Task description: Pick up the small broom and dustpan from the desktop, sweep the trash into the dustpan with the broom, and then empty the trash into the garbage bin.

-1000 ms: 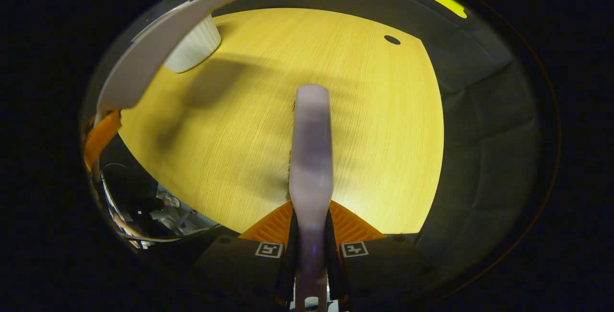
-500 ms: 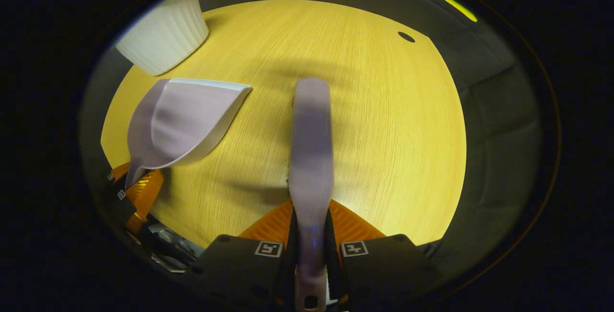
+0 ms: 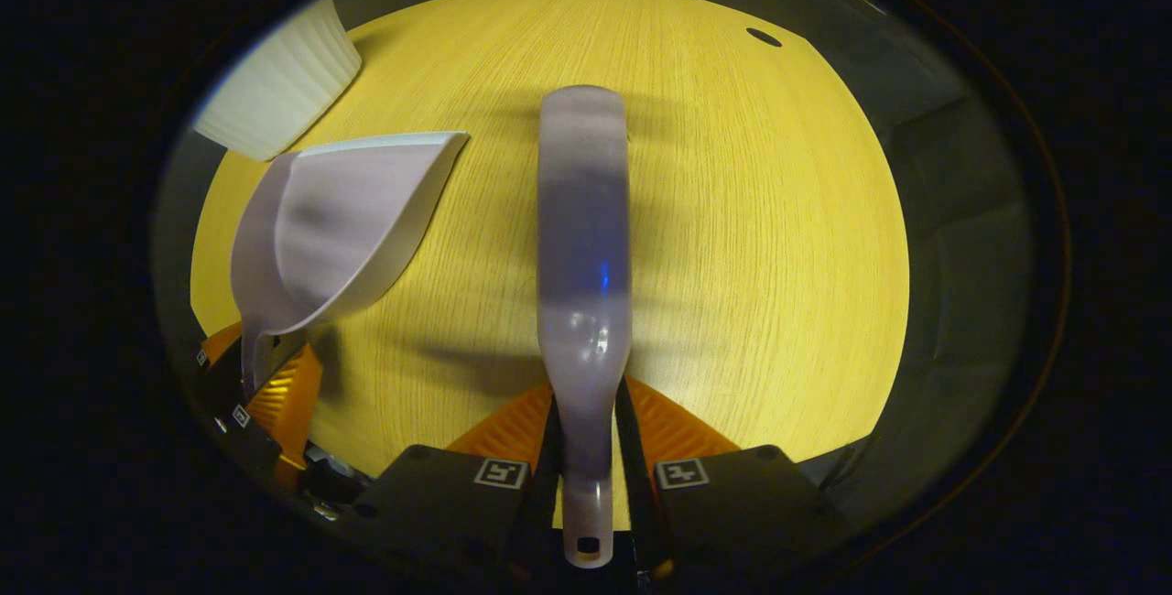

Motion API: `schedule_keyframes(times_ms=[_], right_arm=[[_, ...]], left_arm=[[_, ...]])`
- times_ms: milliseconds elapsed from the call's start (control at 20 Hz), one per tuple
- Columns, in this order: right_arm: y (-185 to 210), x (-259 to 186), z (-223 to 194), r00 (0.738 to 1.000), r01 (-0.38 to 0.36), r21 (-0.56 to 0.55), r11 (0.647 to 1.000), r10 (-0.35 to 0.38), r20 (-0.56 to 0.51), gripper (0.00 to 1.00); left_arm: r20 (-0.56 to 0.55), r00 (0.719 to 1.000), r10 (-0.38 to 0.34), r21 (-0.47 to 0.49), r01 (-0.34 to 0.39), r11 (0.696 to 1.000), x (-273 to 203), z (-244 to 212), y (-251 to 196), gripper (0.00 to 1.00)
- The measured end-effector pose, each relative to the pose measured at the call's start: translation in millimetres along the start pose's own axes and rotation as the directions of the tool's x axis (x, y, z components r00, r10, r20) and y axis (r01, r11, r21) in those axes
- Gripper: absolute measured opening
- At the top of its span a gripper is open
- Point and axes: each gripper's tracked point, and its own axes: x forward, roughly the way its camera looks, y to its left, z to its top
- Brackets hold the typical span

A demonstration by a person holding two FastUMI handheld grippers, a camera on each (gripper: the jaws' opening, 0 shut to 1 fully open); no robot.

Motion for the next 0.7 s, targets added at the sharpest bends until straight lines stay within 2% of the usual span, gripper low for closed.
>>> schedule_keyframes(times_ms=[100,150,200,300,350,500,550,600,700], right_arm=[[-1.0,-6.5,-1.9,1.0,-0.002,0.008,1.0,0.002,0.012,0.58],[-2.4,-12.1,4.5,1.0,-0.007,0.014,1.0,0.006,0.029,0.79],[-4.0,-21.7,-2.5,0.998,-0.011,0.016,1.0,0.01,0.056,1.0],[-10.8,-48.4,3.4,0.99,0.001,0.003,1.0,-0.002,0.14,0.97],[-13.7,-65.2,6.1,0.983,0.001,0.002,1.0,-0.002,0.186,1.0],[-19.1,-123.3,11.5,0.948,-0.029,0.049,0.998,0.012,0.319,1.0],[-15.3,-150.4,19.7,0.927,-0.052,0.073,0.996,0.021,0.375,0.96],[-14.0,-175.7,21.8,0.896,-0.075,0.097,0.992,0.024,0.444,0.97],[-5.4,-224.9,37.0,0.801,-0.117,0.112,0.987,0.028,0.598,1.0]], left_arm=[[0.01,1.0,0.01,0.019,-0.01,1.0,-6.7,2.4,2.9,0.67],[0.032,0.999,0.01,0.018,-0.011,1.0,-9.4,4.8,4.7,0.72],[0.07,0.997,0.009,0.012,-0.01,1.0,-13.3,9.6,5.9,0.72],[0.214,0.976,0.05,0.02,-0.056,0.998,-39.1,30.1,14.7,0.72],[0.286,0.957,0.053,0.043,-0.068,0.997,-57.1,43.9,17.2,0.72],[0.449,0.893,0.001,0.08,-0.041,0.996,-107.1,69.5,16.9,0.73],[0.499,0.867,-0.006,0.069,-0.033,0.997,-123.0,75.7,16.9,0.72],[0.543,0.84,-0.01,0.054,-0.023,0.998,-134.9,78.1,17.3,0.72],[0.635,0.772,0.001,0.008,-0.008,1.0,-146.6,77.5,23.4,0.72]])
